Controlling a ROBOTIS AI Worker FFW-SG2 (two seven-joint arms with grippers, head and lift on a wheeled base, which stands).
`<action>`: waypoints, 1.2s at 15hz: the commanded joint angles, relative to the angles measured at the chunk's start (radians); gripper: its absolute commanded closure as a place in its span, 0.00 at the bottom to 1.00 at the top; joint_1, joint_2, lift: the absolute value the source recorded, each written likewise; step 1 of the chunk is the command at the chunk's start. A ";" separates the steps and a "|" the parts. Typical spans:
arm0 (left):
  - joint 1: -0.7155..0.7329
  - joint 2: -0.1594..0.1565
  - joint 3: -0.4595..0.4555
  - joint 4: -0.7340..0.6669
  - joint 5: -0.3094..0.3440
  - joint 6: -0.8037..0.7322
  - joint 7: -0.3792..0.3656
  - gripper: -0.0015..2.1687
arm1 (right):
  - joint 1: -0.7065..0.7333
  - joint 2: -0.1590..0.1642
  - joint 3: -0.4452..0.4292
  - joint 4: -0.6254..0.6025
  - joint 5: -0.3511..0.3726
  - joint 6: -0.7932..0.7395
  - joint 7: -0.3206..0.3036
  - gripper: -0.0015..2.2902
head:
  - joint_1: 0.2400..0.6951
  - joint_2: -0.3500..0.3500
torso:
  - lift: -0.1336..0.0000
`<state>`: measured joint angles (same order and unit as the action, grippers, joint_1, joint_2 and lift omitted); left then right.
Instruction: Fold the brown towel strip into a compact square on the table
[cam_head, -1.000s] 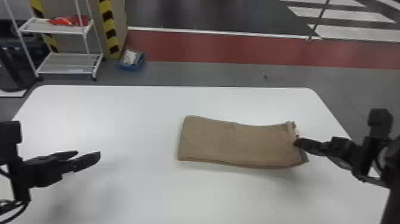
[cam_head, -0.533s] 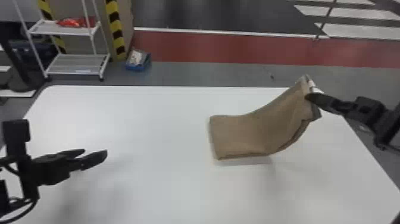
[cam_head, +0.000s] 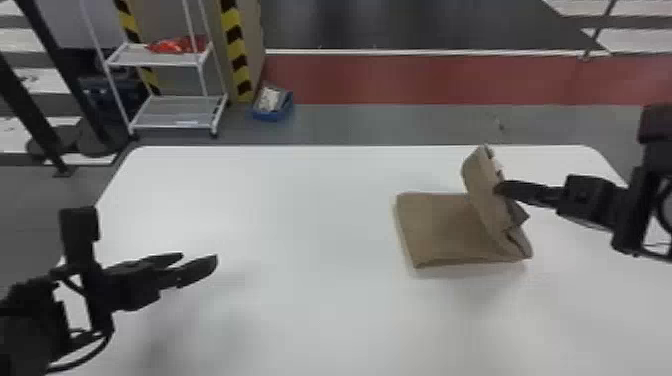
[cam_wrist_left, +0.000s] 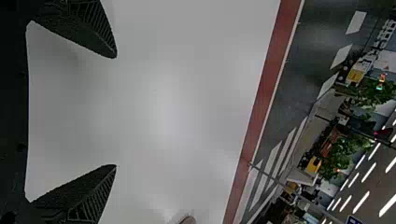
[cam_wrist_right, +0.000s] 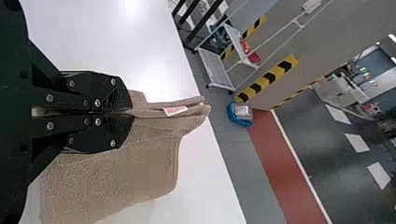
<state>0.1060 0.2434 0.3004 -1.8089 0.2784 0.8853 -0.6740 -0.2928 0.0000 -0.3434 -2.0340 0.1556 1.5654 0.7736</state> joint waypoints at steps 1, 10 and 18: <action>0.012 -0.001 0.000 -0.010 0.001 -0.002 -0.002 0.02 | 0.014 0.001 0.047 0.005 0.013 -0.020 -0.019 0.48 | 1.00 0.55 | 0.07; 0.067 -0.010 0.008 -0.058 0.002 0.001 -0.004 0.03 | 0.109 0.001 0.213 0.087 0.013 -0.262 -0.063 0.48 | 1.00 0.62 | 0.07; 0.106 -0.022 0.014 -0.102 0.002 0.007 -0.007 0.03 | 0.207 0.001 0.248 0.101 -0.050 -0.498 -0.126 0.06 | 1.00 0.70 | 0.07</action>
<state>0.2060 0.2223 0.3144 -1.9061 0.2807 0.8889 -0.6802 -0.0935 0.0000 -0.0936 -1.9210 0.0832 1.0816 0.6649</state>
